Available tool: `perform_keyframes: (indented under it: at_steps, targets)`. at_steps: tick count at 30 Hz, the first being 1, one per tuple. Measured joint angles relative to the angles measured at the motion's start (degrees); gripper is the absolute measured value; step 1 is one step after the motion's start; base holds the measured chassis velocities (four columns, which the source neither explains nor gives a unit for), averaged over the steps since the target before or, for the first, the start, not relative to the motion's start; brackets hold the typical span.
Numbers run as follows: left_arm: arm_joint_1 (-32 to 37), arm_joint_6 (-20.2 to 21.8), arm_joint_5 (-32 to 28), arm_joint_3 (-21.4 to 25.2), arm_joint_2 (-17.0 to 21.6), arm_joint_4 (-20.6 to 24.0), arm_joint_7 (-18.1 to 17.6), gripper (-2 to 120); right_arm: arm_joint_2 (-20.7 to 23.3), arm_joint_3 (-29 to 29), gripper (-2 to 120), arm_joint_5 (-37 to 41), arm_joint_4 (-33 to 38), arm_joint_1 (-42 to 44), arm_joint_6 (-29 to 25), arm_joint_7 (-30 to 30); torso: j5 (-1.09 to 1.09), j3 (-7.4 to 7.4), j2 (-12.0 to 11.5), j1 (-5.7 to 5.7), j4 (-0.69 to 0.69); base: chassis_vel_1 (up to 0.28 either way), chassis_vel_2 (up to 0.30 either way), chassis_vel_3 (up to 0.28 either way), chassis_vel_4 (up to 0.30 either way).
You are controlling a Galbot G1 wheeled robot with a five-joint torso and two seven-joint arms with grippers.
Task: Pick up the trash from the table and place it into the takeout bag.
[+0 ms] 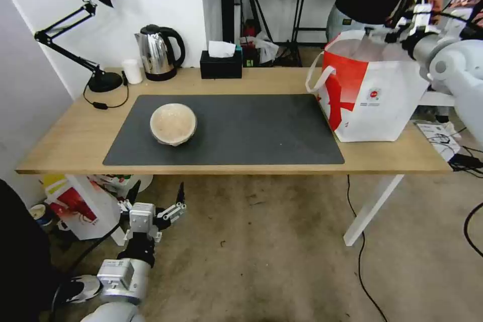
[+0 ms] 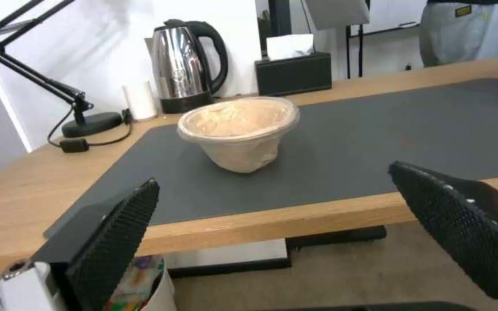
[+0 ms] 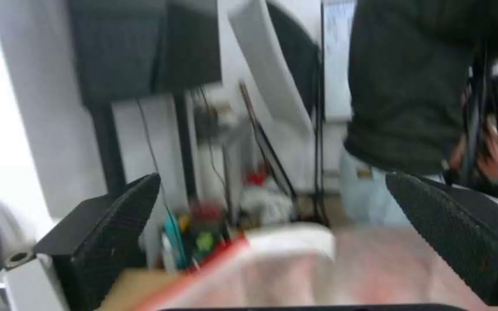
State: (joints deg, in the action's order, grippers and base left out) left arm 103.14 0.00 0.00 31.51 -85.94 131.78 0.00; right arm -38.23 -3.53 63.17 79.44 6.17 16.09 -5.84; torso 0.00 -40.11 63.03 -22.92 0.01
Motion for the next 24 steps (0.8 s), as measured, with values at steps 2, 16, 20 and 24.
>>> perform_keyframes:
  at_steps: [2, 16, 20, 24]
  targets:
    - [0.0, 0.0, 0.0, 0.0, 0.0, 0.0, 0.0, 100, 0.3, 4.7, 100, 0.9, 6.5, 4.4, -3.9, -3.0, -0.02, 0.01, 0.0, 0.00, 0.00, 0.000, 0.000, 0.000, 0.000]
    - [0.0, 0.0, 0.0, 0.0, 0.0, 0.0, 0.0, 100, 0.8, 22.8, 100, -6.0, 31.7, 31.4, -15.1, -8.4, 0.01, 0.01, 0.0, 0.01, -0.02, 0.000, 0.000, 0.000, 0.000]
    - [0.0, 0.0, 0.0, 0.0, 0.0, 0.0, 0.0, 100, -1.4, 26.0, 100, -9.7, 36.6, 38.6, -17.1, -9.1, 0.01, 0.01, 0.0, 0.00, 0.00, 0.000, 0.000, 0.000, 0.000]
    - [0.0, 0.0, 0.0, 0.0, 0.0, 0.0, 0.0, 100, -3.9, 28.0, 100, -13.2, 41.8, 45.0, -18.4, -9.9, 0.00, 0.00, 0.0, 0.01, -0.02, 0.000, 0.000, 0.000, 0.000]
